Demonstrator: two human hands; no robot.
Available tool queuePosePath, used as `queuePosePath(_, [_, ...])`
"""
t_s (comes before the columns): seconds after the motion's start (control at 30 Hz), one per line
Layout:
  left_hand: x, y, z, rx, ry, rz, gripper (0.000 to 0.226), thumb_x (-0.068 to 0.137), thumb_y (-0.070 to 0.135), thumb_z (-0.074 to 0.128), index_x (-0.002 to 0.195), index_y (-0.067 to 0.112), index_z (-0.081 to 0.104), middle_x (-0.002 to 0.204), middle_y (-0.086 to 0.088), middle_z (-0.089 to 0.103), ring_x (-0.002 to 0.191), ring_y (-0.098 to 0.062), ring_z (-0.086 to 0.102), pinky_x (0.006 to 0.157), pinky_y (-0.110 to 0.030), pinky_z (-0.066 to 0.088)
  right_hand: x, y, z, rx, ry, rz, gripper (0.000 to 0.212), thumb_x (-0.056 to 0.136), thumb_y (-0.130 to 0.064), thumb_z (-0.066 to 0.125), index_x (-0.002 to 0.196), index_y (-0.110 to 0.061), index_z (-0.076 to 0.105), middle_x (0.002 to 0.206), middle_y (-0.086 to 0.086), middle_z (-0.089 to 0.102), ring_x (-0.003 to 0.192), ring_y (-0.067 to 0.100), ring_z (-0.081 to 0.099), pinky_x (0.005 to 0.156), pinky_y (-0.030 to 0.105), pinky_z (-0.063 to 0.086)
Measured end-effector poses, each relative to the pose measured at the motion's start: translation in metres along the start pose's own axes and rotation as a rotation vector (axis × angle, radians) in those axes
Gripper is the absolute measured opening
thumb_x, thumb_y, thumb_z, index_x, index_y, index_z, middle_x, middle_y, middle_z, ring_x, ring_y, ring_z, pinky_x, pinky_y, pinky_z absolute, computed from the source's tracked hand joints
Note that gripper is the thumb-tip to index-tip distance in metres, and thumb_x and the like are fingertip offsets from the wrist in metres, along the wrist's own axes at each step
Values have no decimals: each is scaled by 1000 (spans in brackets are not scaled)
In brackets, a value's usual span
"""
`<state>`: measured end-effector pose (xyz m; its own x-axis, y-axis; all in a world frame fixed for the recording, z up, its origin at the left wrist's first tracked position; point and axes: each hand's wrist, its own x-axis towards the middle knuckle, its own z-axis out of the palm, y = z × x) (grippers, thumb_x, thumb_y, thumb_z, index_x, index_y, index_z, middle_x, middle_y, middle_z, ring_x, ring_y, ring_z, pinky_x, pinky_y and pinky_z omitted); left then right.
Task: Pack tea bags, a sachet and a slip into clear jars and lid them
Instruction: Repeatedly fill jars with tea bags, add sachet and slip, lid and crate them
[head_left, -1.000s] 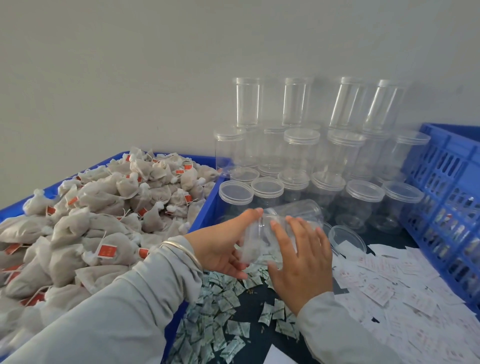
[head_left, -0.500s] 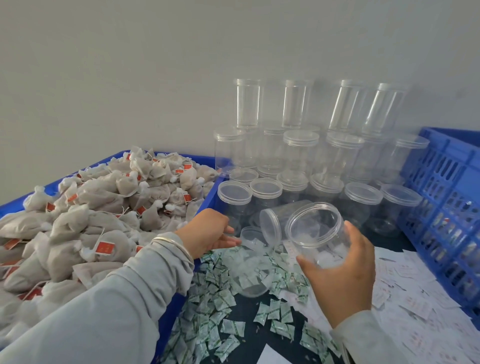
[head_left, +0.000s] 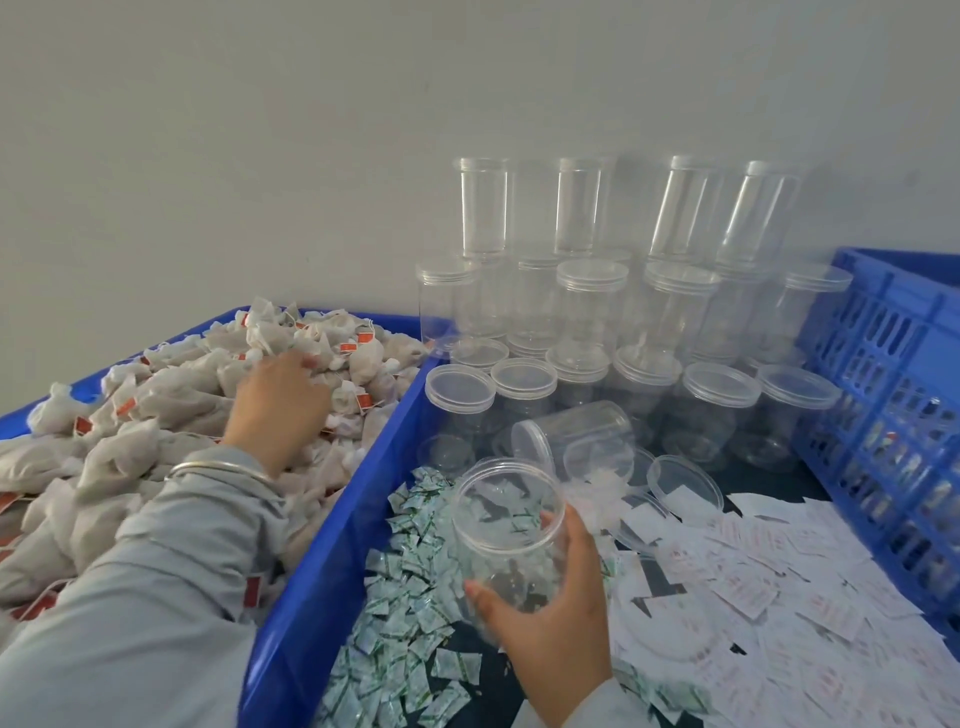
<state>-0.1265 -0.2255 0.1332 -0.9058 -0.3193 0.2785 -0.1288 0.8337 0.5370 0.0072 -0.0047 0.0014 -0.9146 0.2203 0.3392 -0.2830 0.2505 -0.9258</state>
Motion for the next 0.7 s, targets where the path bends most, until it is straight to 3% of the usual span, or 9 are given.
queuePosePath(0.13, [13, -28, -1, 460, -215, -59, 44, 83, 19, 52, 127, 11, 49, 135, -20, 41, 124, -41, 37, 103, -50, 33, -7, 9, 2, 55, -73, 45, 104, 40, -52, 83, 128, -55, 28, 126, -33, 43, 117, -6, 46, 98, 30, 49])
queuePosePath(0.23, [10, -35, 7, 553, -314, -56, 45, 82, 30, 56, 124, 13, 51, 135, -20, 41, 127, -40, 33, 104, -49, 33, -12, 12, 2, 33, -98, 12, 104, 40, -50, 88, 129, -49, 34, 126, -31, 46, 117, -9, 46, 99, 22, 44])
queuePosePath(0.3, [10, -36, 10, 536, -280, -67, 46, 84, 31, 56, 126, 14, 50, 136, -20, 41, 125, -41, 34, 102, -48, 36, -13, 13, 0, 35, -121, -15, 112, 37, -62, 86, 134, -44, 33, 123, -29, 49, 116, -7, 50, 94, 17, 47])
queuePosePath(0.4, [10, -37, 11, 480, -227, -75, 47, 83, 27, 61, 123, 8, 49, 129, -21, 48, 119, -41, 45, 100, -48, 40, -11, 12, -2, 35, -153, -22, 110, 41, -59, 86, 135, -43, 32, 122, -31, 48, 115, -7, 51, 90, 11, 46])
queuePosePath(0.57, [15, -39, 2, 443, 193, -48, 37, 83, 19, 62, 117, 6, 53, 121, -21, 51, 117, -40, 38, 94, -47, 33, -7, 15, -3, 54, -169, -1, 111, 41, -63, 86, 136, -36, 35, 122, -26, 52, 117, -2, 53, 94, 24, 50])
queuePosePath(0.7, [21, -51, 1, 515, 18, -211, 37, 84, 12, 54, 120, 5, 54, 131, -24, 45, 125, -43, 35, 103, -49, 30, -6, 18, -2, 47, -168, -2, 112, 43, -61, 86, 138, -37, 32, 124, -29, 49, 120, -2, 50, 95, 23, 49])
